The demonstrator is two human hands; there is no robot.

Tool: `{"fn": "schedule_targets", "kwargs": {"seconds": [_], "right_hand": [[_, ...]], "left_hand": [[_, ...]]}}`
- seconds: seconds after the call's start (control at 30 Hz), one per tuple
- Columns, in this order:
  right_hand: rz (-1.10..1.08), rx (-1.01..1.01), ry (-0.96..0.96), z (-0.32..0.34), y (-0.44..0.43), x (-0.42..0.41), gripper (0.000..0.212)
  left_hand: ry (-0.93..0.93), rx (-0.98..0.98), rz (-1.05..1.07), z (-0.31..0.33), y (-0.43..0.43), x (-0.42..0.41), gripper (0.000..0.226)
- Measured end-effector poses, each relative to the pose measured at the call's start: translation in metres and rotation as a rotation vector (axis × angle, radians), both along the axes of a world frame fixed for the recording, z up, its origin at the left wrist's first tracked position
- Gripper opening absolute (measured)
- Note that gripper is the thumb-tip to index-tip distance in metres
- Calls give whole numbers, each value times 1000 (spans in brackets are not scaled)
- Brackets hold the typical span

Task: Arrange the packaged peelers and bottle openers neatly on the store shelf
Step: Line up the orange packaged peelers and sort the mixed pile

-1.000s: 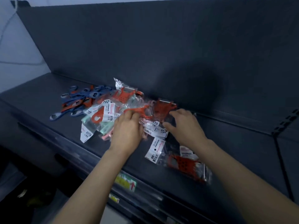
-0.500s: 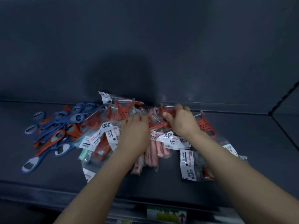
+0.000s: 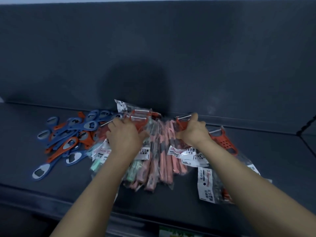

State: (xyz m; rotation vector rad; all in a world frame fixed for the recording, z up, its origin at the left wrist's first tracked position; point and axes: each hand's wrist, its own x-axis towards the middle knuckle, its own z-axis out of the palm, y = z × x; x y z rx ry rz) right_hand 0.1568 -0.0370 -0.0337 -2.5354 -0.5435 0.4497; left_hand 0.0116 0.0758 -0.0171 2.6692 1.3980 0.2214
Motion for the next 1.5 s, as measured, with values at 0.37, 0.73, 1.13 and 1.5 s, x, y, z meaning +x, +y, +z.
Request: {"fn": "schedule_targets", "kwargs": {"seconds": [0.37, 0.73, 1.13, 1.5], "right_hand": [[-73, 187, 117, -5, -13, 10, 88], [-133, -168, -81, -1, -95, 40, 82], [-139, -18, -91, -9, -127, 49, 41], [-99, 153, -208, 17, -168, 70, 45]], "left_hand": [[-265, -36, -54, 4, -20, 17, 58], [-248, -185, -294, 5, -87, 55, 34], [-201, -221, -265, -18, -112, 95, 48], [-165, -246, -156, -26, -131, 121, 56]]}}
